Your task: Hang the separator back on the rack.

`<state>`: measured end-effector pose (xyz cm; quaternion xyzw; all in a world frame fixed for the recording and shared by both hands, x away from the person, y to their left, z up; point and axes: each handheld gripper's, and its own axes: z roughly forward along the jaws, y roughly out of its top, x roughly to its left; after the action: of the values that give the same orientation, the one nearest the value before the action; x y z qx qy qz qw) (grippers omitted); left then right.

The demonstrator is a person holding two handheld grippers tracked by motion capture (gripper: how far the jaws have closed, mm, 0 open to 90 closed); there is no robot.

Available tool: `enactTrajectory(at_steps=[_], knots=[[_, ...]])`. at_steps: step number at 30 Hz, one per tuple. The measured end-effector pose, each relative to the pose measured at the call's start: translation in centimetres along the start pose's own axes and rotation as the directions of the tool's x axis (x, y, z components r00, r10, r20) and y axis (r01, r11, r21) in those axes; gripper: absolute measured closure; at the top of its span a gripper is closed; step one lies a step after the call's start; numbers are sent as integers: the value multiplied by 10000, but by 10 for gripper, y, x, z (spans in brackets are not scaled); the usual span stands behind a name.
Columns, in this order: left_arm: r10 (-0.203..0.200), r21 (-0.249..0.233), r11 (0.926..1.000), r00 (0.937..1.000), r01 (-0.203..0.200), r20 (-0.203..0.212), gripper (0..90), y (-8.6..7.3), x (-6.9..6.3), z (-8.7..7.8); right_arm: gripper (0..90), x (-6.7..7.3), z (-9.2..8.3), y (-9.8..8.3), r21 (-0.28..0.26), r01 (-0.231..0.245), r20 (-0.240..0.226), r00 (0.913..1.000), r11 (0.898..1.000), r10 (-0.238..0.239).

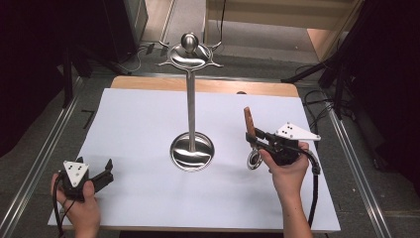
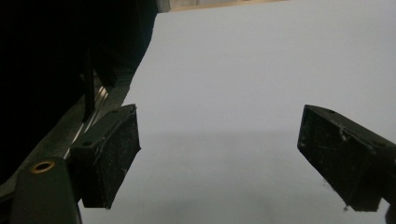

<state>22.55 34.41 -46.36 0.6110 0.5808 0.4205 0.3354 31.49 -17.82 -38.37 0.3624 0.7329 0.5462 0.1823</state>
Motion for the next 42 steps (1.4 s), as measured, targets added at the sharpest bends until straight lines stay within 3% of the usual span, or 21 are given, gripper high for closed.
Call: enactTrajectory(at_steps=[6,14,42], knots=[[-3,27,10000,10000,3,-27,138,0,0,0,696,4,-5,5,-780,-86,-421,9991,9969,53],[-92,-5,10000,10000,92,-19,139,0,0,0,696,13,-8,14,-1435,-4,-594,9982,9896,-82],[-201,8,9998,9998,201,-15,138,0,2,1,697,37,-6,52,-2581,-151,-1290,9915,9660,-190]])
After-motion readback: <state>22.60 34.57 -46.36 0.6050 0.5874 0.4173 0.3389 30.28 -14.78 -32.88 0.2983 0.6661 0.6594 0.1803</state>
